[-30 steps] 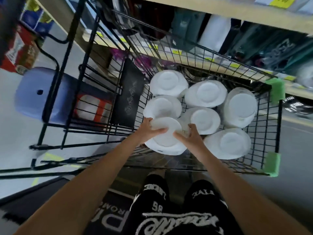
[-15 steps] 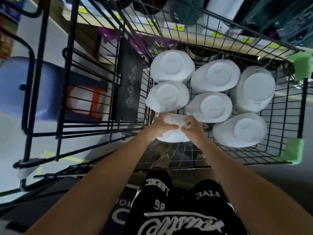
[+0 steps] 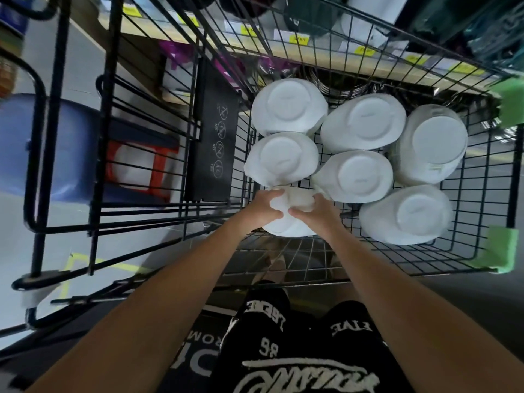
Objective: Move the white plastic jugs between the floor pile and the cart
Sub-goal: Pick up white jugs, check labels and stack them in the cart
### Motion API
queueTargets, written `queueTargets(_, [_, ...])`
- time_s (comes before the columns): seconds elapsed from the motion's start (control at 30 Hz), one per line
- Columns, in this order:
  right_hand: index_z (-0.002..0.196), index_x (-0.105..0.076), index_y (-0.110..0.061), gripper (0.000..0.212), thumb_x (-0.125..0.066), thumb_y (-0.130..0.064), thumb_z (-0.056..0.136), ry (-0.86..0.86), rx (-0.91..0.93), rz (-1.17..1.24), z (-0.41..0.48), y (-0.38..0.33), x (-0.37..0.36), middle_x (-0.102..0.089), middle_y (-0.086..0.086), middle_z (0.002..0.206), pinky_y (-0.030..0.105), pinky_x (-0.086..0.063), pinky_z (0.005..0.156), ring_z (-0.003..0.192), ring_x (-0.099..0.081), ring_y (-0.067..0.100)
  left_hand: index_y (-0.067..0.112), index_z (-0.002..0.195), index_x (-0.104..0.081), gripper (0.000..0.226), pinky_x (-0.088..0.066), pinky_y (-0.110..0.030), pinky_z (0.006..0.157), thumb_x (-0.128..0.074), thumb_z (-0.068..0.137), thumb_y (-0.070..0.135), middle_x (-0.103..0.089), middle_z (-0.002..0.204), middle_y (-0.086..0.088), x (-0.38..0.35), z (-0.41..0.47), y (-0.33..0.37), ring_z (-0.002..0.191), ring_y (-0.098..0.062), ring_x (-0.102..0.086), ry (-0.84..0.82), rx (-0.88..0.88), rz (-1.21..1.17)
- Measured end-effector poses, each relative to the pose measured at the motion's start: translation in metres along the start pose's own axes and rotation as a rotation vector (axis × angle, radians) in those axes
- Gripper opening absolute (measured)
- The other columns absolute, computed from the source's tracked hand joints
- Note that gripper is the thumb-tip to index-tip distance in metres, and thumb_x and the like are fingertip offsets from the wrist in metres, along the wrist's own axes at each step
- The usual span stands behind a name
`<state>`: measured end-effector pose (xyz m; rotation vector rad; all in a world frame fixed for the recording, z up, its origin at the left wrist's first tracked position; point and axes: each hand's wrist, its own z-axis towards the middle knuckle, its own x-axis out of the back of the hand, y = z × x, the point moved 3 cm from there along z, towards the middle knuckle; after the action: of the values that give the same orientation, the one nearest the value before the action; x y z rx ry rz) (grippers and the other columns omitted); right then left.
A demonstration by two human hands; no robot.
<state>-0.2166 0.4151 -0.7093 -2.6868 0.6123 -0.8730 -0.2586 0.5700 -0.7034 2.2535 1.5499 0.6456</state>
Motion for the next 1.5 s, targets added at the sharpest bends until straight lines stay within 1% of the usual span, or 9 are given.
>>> queueTargets(0.23, [0.11,-0.062,-0.013,0.045,-0.077,-0.035,0.074,0.055,0.067,0.123,0.006,0.004,0.016,-0.064,0.001,0.098,0.029,-0.046,0.068,0.09,-0.06,0.021,0.023,0.139,-0.042,0.055,-0.033,-0.027,0.097,-0.063,0.088,0.022,-0.023,0.144,-0.006,0.003,0.003,-0.003,0.133,-0.024,-0.034,0.133,0.001,0.027])
queueTargets(0.37, [0.115,-0.061,-0.014,0.049,-0.079,-0.033,0.074,-0.003,0.074,0.169,0.007,0.02,0.025,-0.063,0.0,0.102,0.035,-0.054,0.076,0.096,-0.06,0.022,0.022,0.144,-0.03,0.071,-0.032,-0.027,0.091,-0.068,0.084,0.025,-0.027,0.143,-0.007,-0.002,0.002,-0.006,0.129,-0.025,-0.038,0.171,0.033,-0.001])
queueTargets(0.5, [0.117,-0.061,-0.014,0.052,-0.079,-0.036,0.073,-0.053,0.066,0.213,0.009,0.025,0.025,-0.063,0.003,0.107,0.043,-0.056,0.083,0.098,-0.061,0.024,0.027,0.143,-0.032,0.073,-0.034,-0.036,0.105,-0.071,0.081,0.028,-0.028,0.141,-0.009,-0.004,0.0,-0.008,0.131,-0.029,-0.037,0.185,0.037,0.011])
queueTargets(0.67, [0.117,-0.061,-0.013,0.05,-0.078,-0.034,0.076,-0.085,0.056,0.287,0.012,0.019,0.006,-0.063,0.002,0.11,0.026,-0.049,0.073,0.1,-0.059,0.022,0.031,0.144,-0.031,0.075,-0.031,-0.044,0.108,-0.071,0.08,0.03,-0.023,0.144,-0.007,0.006,-0.002,-0.013,0.136,-0.034,-0.024,0.252,0.09,0.044])
queueTargets(0.83, [0.134,-0.05,-0.013,0.061,-0.072,-0.029,0.079,-0.068,0.054,0.312,0.01,0.01,0.001,-0.057,0.006,0.125,0.046,-0.052,0.092,0.112,-0.057,0.026,0.034,0.15,-0.022,0.081,-0.025,-0.047,0.112,-0.069,0.083,0.03,-0.018,0.148,-0.008,0.007,-0.004,-0.015,0.139,-0.035,-0.019,0.18,0.11,0.092])
queueTargets(1.0, [0.139,-0.046,-0.013,0.056,-0.064,-0.02,0.086,-0.035,0.057,0.26,0.0,0.007,0.012,-0.052,0.005,0.136,0.03,-0.04,0.084,0.121,-0.05,0.023,0.03,0.147,-0.029,0.077,-0.032,-0.042,0.111,-0.07,0.082,0.03,-0.024,0.146,-0.01,0.005,-0.01,-0.002,0.134,-0.032,-0.032,0.163,0.112,0.098])
queueTargets(1.13, [0.133,-0.05,-0.012,0.05,-0.065,-0.022,0.087,-0.034,0.081,0.288,-0.017,0.007,0.043,-0.057,0.005,0.129,0.032,-0.044,0.091,0.12,-0.054,0.022,0.022,0.147,-0.03,0.071,-0.036,-0.035,0.105,-0.066,0.087,0.028,-0.024,0.147,-0.01,0.003,-0.023,0.027,0.133,-0.028,-0.035,0.184,0.074,0.107])
queueTargets(1.27, [0.13,-0.053,-0.016,0.046,-0.067,-0.026,0.087,0.004,0.108,0.38,-0.041,0.012,0.093,-0.061,0.001,0.113,0.027,-0.045,0.082,0.106,-0.058,0.018,0.017,0.145,-0.033,0.064,-0.036,-0.025,0.091,-0.062,0.09,0.024,-0.034,0.148,-0.007,-0.007,-0.039,0.083,0.131,-0.023,-0.041,0.22,-0.039,0.101])
queueTargets(1.5, [0.117,-0.057,-0.023,0.032,-0.069,-0.022,0.087,0.147,0.221,0.582,-0.1,0.073,0.215,-0.066,-0.004,0.099,0.025,-0.046,0.076,0.087,-0.06,0.009,0.016,0.138,-0.045,0.052,-0.042,-0.024,0.088,-0.065,0.09,0.019,-0.05,0.136,-0.006,-0.074,-0.082,0.218,0.116,-0.018,-0.053,0.174,-0.293,0.034])
